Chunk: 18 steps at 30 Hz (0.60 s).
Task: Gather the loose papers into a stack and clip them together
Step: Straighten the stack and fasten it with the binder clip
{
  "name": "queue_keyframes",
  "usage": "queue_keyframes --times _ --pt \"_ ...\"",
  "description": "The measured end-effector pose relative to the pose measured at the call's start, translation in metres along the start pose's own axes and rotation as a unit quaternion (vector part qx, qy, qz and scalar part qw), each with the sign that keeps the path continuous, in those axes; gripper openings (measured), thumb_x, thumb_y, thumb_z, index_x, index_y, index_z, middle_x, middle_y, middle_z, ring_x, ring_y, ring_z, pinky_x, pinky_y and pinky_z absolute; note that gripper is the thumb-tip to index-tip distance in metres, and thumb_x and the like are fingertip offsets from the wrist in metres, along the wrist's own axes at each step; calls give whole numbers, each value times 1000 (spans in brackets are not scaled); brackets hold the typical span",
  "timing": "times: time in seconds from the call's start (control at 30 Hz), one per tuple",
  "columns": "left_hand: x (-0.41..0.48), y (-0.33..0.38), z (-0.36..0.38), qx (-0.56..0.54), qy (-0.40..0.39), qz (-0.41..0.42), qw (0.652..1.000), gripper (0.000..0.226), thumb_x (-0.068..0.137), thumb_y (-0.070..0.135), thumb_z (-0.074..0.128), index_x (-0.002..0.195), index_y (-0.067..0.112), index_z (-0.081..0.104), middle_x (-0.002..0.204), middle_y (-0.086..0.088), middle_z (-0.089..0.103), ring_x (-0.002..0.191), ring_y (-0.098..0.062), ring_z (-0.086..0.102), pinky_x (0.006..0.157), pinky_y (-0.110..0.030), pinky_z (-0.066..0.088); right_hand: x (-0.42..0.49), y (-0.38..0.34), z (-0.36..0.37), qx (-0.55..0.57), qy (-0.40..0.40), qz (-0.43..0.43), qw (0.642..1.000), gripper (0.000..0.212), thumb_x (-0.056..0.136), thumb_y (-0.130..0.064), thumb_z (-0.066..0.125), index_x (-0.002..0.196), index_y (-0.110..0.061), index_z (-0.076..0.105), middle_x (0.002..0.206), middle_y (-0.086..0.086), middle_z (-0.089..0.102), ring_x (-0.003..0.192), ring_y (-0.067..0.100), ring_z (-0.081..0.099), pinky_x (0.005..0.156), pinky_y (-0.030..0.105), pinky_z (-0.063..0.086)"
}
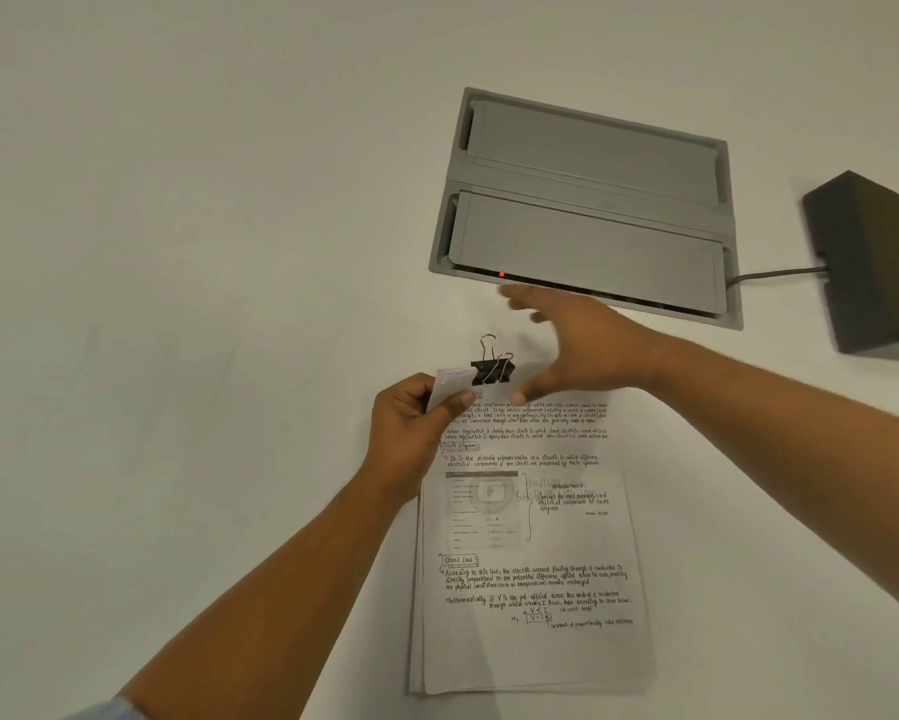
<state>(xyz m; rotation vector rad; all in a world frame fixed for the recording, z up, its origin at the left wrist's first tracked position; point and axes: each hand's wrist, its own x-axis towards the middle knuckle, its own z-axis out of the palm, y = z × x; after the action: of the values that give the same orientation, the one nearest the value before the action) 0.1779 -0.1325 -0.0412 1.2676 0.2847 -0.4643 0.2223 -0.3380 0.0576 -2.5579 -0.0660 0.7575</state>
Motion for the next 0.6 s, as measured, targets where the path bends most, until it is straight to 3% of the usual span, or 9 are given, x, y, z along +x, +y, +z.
queue_keyframes --times 0.07,0.13,0.27,0.33,0.4,0.6 --pt "-1 2 -1 -10 -11 -8 1000 32 80 4 78 103 -15 65 103 -37 68 96 -52 68 84 -62 57 -17 27 9 121 103 64 985 109 56 -66 77 148 -30 33 147 -8 46 128 15 48 104 37 42" --pt "-3 7 -1 -17 -24 -15 999 40 76 8 78 105 -16 64 105 -35 69 97 -50 69 84 -58 58 -40 54 25 251 206 143 935 85 71 -61 69 143 -23 43 140 -3 53 123 17 53 96 34 45" --pt "-3 16 -4 -39 -45 -41 997 32 75 9 76 104 -3 71 101 -22 76 92 -37 74 77 -47 62 -79 80 73 499 192 208 819 50 91 -45 56 126 -9 60 112 10 72 102 31 68 81 34 53" --pt "-4 19 -4 -61 -37 -56 996 30 74 10 75 103 1 72 100 -19 76 92 -35 74 77 -47 62 -98 72 90 530 168 197 807 35 96 -33 54 119 -9 66 106 10 76 93 27 72 83 38 57" --pt "-5 22 -3 -79 -24 -72 994 29 73 10 75 101 1 72 97 -18 77 89 -33 75 76 -47 62 -113 64 105 531 151 183 813 27 96 -25 56 115 -12 68 107 6 77 98 26 73 88 40 57" --pt "-3 30 11 -50 41 -98 993 23 81 10 74 103 2 71 99 -18 77 87 -31 76 75 -46 63 -128 59 132 532 187 212 798 22 98 -24 54 114 -21 68 109 -6 76 105 15 70 93 39 52"
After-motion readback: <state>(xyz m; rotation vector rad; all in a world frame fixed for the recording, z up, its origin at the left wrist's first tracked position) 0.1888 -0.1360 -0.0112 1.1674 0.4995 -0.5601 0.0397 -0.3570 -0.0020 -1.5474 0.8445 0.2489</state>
